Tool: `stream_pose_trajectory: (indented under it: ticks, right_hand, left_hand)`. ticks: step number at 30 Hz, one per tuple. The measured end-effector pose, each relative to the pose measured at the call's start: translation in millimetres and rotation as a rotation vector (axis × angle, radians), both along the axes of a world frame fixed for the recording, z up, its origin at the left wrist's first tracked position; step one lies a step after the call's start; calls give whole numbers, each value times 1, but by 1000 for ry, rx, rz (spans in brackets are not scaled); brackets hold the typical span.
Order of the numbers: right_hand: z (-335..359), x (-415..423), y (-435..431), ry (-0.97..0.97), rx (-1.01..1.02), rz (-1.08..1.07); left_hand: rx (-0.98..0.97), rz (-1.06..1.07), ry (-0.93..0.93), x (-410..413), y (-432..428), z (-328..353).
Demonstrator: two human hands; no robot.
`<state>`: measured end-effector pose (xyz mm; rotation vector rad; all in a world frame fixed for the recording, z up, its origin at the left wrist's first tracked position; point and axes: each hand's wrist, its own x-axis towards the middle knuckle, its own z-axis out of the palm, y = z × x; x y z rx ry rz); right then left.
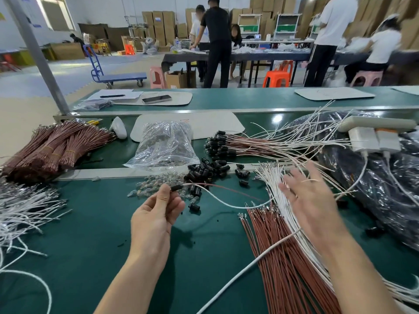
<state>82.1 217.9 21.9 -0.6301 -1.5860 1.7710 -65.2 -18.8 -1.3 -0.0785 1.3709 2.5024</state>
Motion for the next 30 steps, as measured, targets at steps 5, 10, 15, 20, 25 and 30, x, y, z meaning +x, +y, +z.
stream_pose_trajectory:
  ticks: [5, 10, 15, 20, 25, 30]
  right_hand:
    - [-14, -13, -19, -260, 537, -260]
    - [-21, -16, -19, -375, 787, -458]
    - [-12, -16, -47, -55, 828, -106]
    - [-21, -29, -88, -188, 316, 557]
    - [-21, -35, -86, 15, -11, 465]
    - [-24, -36, -85, -2, 21, 380]
  left_hand:
    - [-481, 99, 323, 0, -2, -6]
    - [-664, 153, 458, 1, -6, -6]
    - [-404, 90, 208, -4, -4, -3]
    - [-112, -25, 109, 6, 4, 5]
    - [-112, -294, 147, 28, 21, 2]
    - [-180, -357, 188, 35, 25, -2]
